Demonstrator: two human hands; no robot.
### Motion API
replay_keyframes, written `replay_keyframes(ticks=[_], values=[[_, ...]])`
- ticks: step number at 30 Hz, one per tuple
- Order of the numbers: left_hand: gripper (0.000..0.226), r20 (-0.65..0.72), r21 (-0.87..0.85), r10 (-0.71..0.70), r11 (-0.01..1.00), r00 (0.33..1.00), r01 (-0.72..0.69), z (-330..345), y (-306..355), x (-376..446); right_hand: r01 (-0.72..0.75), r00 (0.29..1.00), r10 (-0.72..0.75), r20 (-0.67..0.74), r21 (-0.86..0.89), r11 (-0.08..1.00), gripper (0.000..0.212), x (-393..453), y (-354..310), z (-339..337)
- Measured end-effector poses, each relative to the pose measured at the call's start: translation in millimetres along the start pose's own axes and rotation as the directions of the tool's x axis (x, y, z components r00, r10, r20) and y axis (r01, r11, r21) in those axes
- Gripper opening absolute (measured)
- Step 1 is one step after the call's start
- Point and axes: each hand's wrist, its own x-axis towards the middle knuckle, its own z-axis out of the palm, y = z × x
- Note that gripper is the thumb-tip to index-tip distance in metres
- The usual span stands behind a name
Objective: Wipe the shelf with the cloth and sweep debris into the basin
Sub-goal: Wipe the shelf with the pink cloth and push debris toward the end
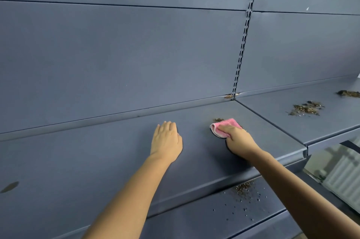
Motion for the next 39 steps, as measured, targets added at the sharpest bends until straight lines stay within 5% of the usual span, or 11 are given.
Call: replay_keyframes(ticks=[12, 16, 21, 24, 31, 37, 39], values=[[0.038, -0.011, -0.001, 0.037, 0.999, 0.999, -0.037, -1, -1, -3, -0.137, 0.990, 0.139, -0.038, 0.066, 0.988, 0.046, 16, 21, -17], [0.039, 0.011, -0.016, 0.063, 0.998, 0.998, -0.063, -2, -1, -4, 0.034, 0.997, -0.030, -0.067, 0.069, 0.997, 0.054, 14, -7, -12], [0.026, 0.020, -0.126, -0.113, 0.985, 0.993, 0.115, -12, -1, 8, 0.190, 0.958, -0.203, 0.202, 0.081, 0.978, 0.056, 4, -52, 30], [0.026, 0.018, -0.123, -0.126, 0.984, 0.992, 0.128, -9, 2, 15, 0.158, 0.960, -0.176, 0.216, 0.101, 0.982, 0.077, 19, -52, 35], [0.029, 0.000, -0.048, -0.103, 0.994, 0.995, 0.103, 4, 2, 21, 0.060, 0.992, -0.077, 0.098, 0.165, 0.984, 0.025, 56, 9, 14], [0.034, -0.005, -0.012, -0.061, 0.998, 0.998, 0.061, 8, 1, 21, 0.053, 0.999, -0.053, -0.004, 0.135, 0.989, 0.019, 59, 24, -4], [0.035, 0.001, -0.003, -0.053, 0.999, 0.999, 0.053, 8, 1, 21, -0.030, 1.000, 0.028, 0.011, 0.190, 0.981, 0.040, 55, 8, -5]])
